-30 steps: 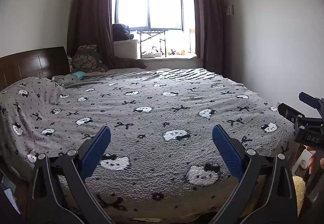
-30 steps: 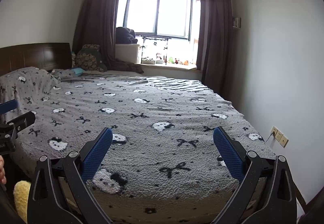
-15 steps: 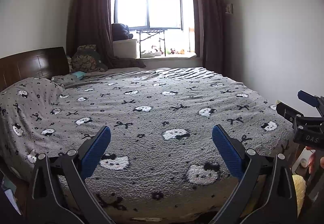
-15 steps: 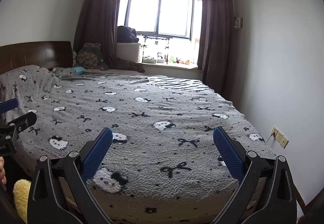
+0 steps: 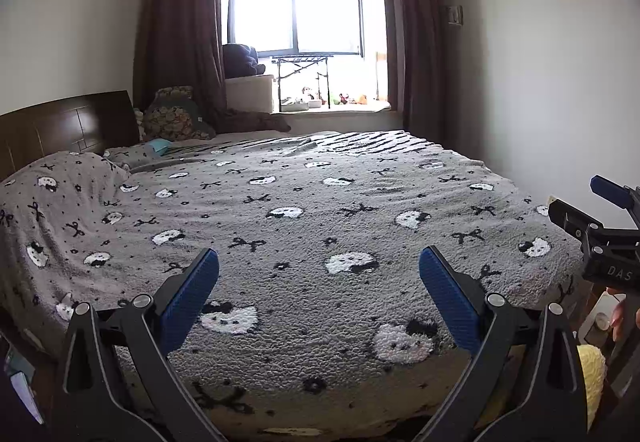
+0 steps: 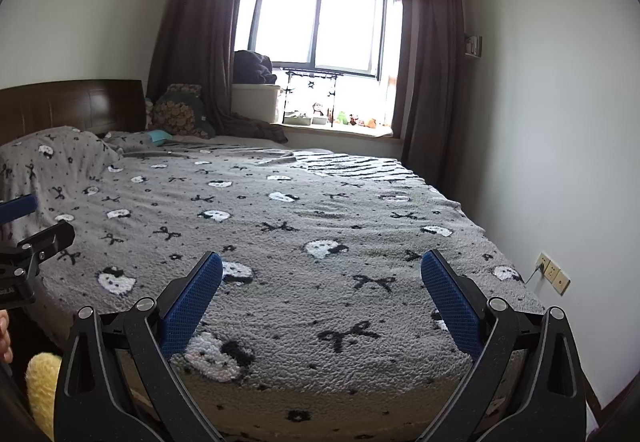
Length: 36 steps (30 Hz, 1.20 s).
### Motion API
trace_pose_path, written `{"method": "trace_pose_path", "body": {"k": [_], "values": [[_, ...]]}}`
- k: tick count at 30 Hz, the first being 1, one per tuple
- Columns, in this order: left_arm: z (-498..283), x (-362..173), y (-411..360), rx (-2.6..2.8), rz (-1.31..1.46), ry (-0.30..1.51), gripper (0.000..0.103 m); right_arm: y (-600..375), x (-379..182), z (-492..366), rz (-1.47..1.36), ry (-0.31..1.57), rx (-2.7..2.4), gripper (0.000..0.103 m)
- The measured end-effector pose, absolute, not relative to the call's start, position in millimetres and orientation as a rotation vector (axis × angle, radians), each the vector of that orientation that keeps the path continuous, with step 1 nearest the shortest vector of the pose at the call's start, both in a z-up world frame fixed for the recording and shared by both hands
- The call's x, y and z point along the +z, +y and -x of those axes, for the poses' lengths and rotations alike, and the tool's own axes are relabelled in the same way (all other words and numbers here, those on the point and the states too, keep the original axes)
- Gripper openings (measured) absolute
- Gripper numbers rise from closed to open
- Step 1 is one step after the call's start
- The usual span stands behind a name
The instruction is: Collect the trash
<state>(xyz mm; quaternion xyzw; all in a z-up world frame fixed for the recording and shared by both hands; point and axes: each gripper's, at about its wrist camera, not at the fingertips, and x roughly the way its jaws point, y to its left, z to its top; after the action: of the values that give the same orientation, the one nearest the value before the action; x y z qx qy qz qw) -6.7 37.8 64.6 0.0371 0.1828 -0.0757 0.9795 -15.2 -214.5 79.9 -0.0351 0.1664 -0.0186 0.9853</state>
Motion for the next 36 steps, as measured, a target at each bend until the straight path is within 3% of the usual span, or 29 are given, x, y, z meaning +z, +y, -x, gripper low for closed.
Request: {"method": "trace_pose_path", "body": {"k": [36], "values": [[5.2,67.4,41.6,-0.14,-0.078,0.367,0.095,-211.1,82.4,13.5,0.068,0.329,-0.025,0.1]]}}
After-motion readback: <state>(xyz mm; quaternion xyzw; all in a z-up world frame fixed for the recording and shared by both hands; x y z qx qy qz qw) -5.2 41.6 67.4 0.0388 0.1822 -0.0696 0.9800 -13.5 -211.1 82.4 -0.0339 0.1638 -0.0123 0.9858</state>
